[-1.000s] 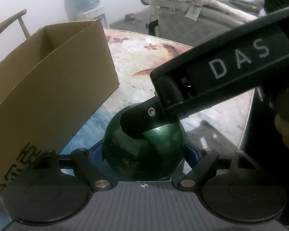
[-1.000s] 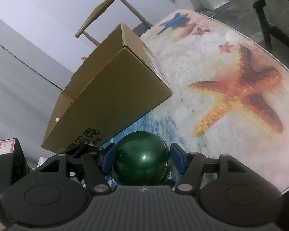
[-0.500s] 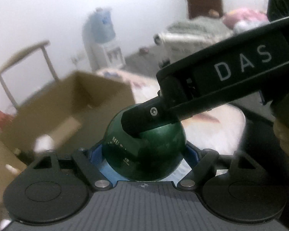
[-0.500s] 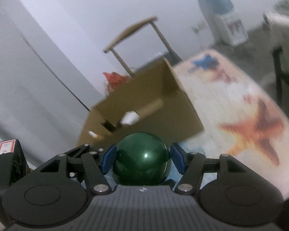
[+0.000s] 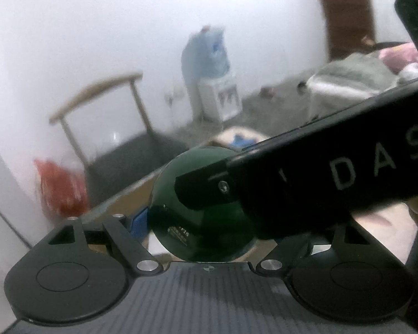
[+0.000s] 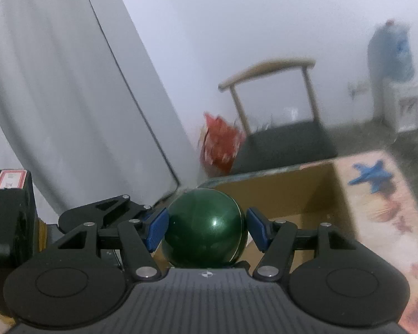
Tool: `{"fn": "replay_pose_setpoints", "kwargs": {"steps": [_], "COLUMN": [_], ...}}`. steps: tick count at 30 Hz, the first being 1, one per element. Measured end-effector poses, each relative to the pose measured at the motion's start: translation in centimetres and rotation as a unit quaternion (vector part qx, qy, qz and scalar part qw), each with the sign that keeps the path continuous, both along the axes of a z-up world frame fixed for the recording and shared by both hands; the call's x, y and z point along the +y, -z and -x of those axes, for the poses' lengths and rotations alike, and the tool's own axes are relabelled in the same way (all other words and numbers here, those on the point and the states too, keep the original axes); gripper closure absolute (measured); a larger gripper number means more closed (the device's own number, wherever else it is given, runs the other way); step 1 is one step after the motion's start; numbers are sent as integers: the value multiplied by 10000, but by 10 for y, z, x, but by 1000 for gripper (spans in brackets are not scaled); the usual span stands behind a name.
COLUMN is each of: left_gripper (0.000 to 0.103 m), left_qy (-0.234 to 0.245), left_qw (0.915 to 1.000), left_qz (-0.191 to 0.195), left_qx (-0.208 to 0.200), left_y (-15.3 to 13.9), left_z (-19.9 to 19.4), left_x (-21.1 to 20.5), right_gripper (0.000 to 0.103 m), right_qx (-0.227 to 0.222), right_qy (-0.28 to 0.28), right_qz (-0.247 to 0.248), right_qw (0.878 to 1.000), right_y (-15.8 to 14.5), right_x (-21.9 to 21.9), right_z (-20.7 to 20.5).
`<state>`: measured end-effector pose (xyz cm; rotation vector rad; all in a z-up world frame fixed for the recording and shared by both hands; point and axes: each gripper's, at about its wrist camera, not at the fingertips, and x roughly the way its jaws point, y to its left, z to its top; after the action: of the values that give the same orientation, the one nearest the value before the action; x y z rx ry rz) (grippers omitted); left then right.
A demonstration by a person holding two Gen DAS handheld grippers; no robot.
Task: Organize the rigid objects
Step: 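Lower the green ball into the box and open the right gripper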
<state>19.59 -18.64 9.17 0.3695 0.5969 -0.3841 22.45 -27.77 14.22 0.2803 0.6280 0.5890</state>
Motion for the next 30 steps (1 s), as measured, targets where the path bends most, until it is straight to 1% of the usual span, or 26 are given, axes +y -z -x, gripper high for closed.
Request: {"fn": "replay_pose_setpoints", "kwargs": {"steps": [1, 3, 4, 6, 8, 9, 10, 11, 12, 14, 17, 20, 22, 25, 26, 30], "left_gripper": [21, 21, 21, 21, 21, 21, 21, 21, 21, 21, 21, 21, 20, 20, 18, 11], "left_qy": [-56, -179, -228, -332, -409, -441, -468, -500, -528, -563, -611, -619, -645, -728, -757, -776], "left_qw": [9998, 9976, 9955, 9898, 9821, 9785, 9748, 9708, 9676, 9624, 9561, 9513, 9466, 9408, 9402, 9437], "left_qz": [-16, -71, -113, -216, -308, -322, -346, -381, -411, -492, -599, -698, -755, -723, -723, -731], "left_qx": [194, 664, 908, 1370, 1813, 1990, 2154, 2314, 2436, 2611, 2803, 2937, 3066, 3231, 3243, 3132], "left_y": [4, 14, 19, 32, 45, 52, 58, 64, 67, 71, 75, 80, 82, 84, 83, 77], "left_z": [-5, -40, -44, -69, -77, -84, -100, -105, -100, -98, -99, -99, -102, -98, -98, -92], "left_x": [12, 24, 26, 28, 28, 30, 35, 35, 35, 39, 38, 39, 41, 45, 47, 48], "right_gripper": [38, 38, 38, 38, 38, 38, 38, 38, 38, 38, 38, 38, 38, 38, 39, 39], "right_qx": [205, 650, 894, 1358, 1806, 2013, 2207, 2382, 2587, 2895, 3201, 3364, 3455, 3585, 3620, 3729], "right_qy": [-63, -205, -266, -391, -490, -534, -570, -603, -622, -639, -651, -680, -729, -764, -765, -776], "right_qz": [-16, -31, -40, -59, -86, -107, -145, -193, -265, -378, -470, -460, -460, -494, -485, -444], "right_qw": [9998, 9977, 9956, 9899, 9823, 9780, 9736, 9692, 9636, 9543, 9440, 9382, 9345, 9291, 9278, 9236], "right_y": [4, 15, 24, 42, 60, 69, 79, 87, 96, 110, 125, 135, 142, 152, 155, 163], "right_x": [4, 11, 15, 21, 27, 29, 30, 30, 29, 27, 27, 28, 29, 29, 30, 34], "right_z": [-17, -48, -64, -92, -115, -124, -132, -139, -146, -156, -165, -170, -169, -167, -167, -166]}}
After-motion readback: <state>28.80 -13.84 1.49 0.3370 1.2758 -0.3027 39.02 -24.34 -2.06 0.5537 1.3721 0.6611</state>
